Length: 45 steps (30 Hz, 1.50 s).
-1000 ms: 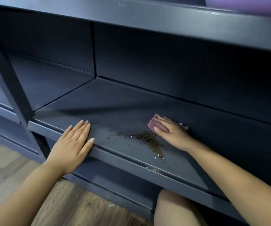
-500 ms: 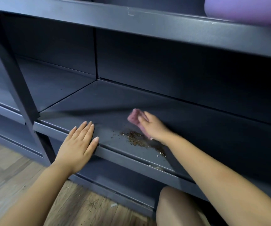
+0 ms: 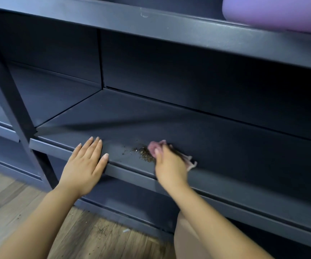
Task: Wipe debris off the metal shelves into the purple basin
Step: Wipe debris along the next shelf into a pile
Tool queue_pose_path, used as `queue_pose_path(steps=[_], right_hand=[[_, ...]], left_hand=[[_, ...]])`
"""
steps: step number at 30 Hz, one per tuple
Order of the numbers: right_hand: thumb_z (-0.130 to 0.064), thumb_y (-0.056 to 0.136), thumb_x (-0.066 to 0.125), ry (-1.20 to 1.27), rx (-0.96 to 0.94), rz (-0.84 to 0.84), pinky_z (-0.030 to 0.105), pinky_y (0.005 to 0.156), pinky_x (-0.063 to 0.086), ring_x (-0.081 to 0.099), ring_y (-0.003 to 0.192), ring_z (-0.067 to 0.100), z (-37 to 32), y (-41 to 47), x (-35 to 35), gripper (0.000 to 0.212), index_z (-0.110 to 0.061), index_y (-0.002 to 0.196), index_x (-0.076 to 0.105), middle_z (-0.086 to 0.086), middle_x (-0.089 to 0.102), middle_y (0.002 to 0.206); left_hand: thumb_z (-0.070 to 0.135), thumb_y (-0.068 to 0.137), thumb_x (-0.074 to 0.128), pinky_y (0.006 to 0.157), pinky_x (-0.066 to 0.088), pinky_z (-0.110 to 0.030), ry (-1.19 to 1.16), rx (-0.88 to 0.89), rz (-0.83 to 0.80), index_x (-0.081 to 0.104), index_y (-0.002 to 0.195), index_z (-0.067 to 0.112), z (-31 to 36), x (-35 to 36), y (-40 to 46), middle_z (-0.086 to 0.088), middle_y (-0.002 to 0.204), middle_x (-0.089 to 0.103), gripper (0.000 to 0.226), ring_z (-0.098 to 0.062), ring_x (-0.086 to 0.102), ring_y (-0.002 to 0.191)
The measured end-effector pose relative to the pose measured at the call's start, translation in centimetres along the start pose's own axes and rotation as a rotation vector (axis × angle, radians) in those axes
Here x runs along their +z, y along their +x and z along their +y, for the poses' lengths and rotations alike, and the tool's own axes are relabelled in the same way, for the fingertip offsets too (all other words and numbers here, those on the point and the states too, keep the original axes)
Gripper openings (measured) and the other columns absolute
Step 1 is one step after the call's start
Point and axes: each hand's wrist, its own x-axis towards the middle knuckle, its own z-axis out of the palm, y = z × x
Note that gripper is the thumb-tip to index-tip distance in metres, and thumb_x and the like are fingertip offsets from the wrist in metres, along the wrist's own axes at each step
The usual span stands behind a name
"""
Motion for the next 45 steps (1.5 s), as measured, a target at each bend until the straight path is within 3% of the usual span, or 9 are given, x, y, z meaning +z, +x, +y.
queue_pose_path(steps=[7, 12, 15, 20, 25, 32, 37, 42, 45], right_hand=[[-0.04, 0.101, 0.026, 0.14, 0.068, -0.134, 0.055, 0.102, 0.032, 0.049, 0.12, 0.039, -1.8, 1.6, -0.9, 0.036, -0.02, 0.122, 0.047, 0.015, 0.056, 0.126], [-0.031, 0.101, 0.033, -0.071, 0.14, 0.106, 0.049, 0.093, 0.04, 0.054, 0.11, 0.034, 2.9, -1.0, -3.8, 0.032, -0.019, 0.126, 0.049, 0.01, 0.058, 0.118], [-0.019, 0.096, 0.044, -0.053, -0.032, 0.294, 0.043, 0.078, 0.046, 0.06, 0.09, 0.034, 3.1, -2.4, -2.3, 0.015, -0.015, 0.099, 0.059, 0.011, 0.063, 0.094], [-0.032, 0.097, 0.032, -0.04, 0.024, 0.092, 0.039, 0.088, 0.043, 0.057, 0.101, 0.027, -2.8, 0.5, 2.6, 0.029, -0.024, 0.105, 0.058, 0.003, 0.061, 0.105], [-0.028, 0.102, 0.03, 0.007, -0.08, 0.021, 0.033, 0.093, 0.034, 0.05, 0.117, 0.026, -5.9, 0.7, 2.4, 0.036, -0.009, 0.126, 0.049, 0.008, 0.057, 0.123], [-0.028, 0.099, 0.031, -0.137, 0.152, 0.186, 0.043, 0.092, 0.041, 0.049, 0.116, 0.029, 2.3, 2.1, -3.4, 0.028, -0.015, 0.116, 0.049, 0.009, 0.056, 0.121], [-0.024, 0.099, 0.032, -0.162, 0.367, 0.07, 0.041, 0.106, 0.029, 0.039, 0.129, 0.032, 7.5, 4.2, -5.6, 0.04, -0.006, 0.133, 0.041, 0.016, 0.045, 0.138], [-0.03, 0.098, 0.033, -0.084, 0.084, 0.036, 0.035, 0.082, 0.046, 0.06, 0.105, 0.029, 2.4, 5.0, -2.0, 0.03, -0.024, 0.105, 0.061, 0.011, 0.064, 0.114], [-0.03, 0.101, 0.029, -0.101, -0.142, -0.022, 0.033, 0.084, 0.043, 0.056, 0.109, 0.027, -2.1, 4.3, 0.5, 0.032, -0.022, 0.118, 0.055, 0.008, 0.059, 0.122]], left_hand=[[0.068, 0.077, -0.025, 0.112, -0.018, -0.022, 0.012, 0.027, -0.022, -0.004, 0.142, 0.009, 0.2, -0.1, -0.8, 0.004, 0.152, -0.003, 0.09, -0.008, -0.011, 0.14], [0.052, 0.101, 0.003, 0.116, -0.007, -0.025, 0.071, 0.073, -0.023, 0.025, 0.14, -0.001, -0.1, -0.1, -2.1, -0.01, 0.149, 0.028, 0.069, -0.026, 0.025, 0.139], [0.05, 0.102, 0.007, 0.116, -0.006, -0.024, 0.058, 0.072, 0.005, 0.025, 0.14, -0.002, 0.1, 0.0, -2.5, -0.009, 0.148, 0.027, 0.066, -0.027, 0.027, 0.138], [0.055, 0.099, 0.001, 0.115, -0.011, -0.02, 0.01, 0.043, 0.025, 0.019, 0.14, 0.0, 0.3, 0.4, -2.6, -0.007, 0.15, 0.023, 0.071, -0.022, 0.019, 0.141], [0.068, 0.085, -0.018, 0.11, -0.021, -0.015, -0.02, 0.036, 0.082, 0.004, 0.143, 0.011, 0.3, 1.3, -2.5, 0.004, 0.152, 0.002, 0.084, -0.012, -0.002, 0.143], [0.052, 0.101, 0.003, 0.115, -0.008, -0.022, 0.048, 0.042, -0.036, 0.029, 0.139, -0.006, 0.4, -0.1, -2.3, -0.013, 0.148, 0.035, 0.074, -0.024, 0.026, 0.139], [0.051, 0.101, 0.003, 0.115, -0.009, -0.023, 0.052, 0.043, -0.049, 0.03, 0.139, -0.006, 0.7, -0.3, -2.0, -0.016, 0.147, 0.038, 0.074, -0.024, 0.025, 0.139], [0.063, 0.09, -0.014, 0.115, -0.014, -0.023, 0.024, 0.017, 0.026, 0.012, 0.142, 0.002, 0.9, 0.3, -2.1, -0.007, 0.155, 0.019, 0.084, -0.015, 0.006, 0.143], [0.067, 0.084, -0.021, 0.115, -0.014, -0.024, 0.008, -0.009, 0.033, 0.006, 0.143, 0.005, 1.3, 0.4, -2.3, -0.003, 0.156, 0.011, 0.089, -0.013, -0.002, 0.143]])
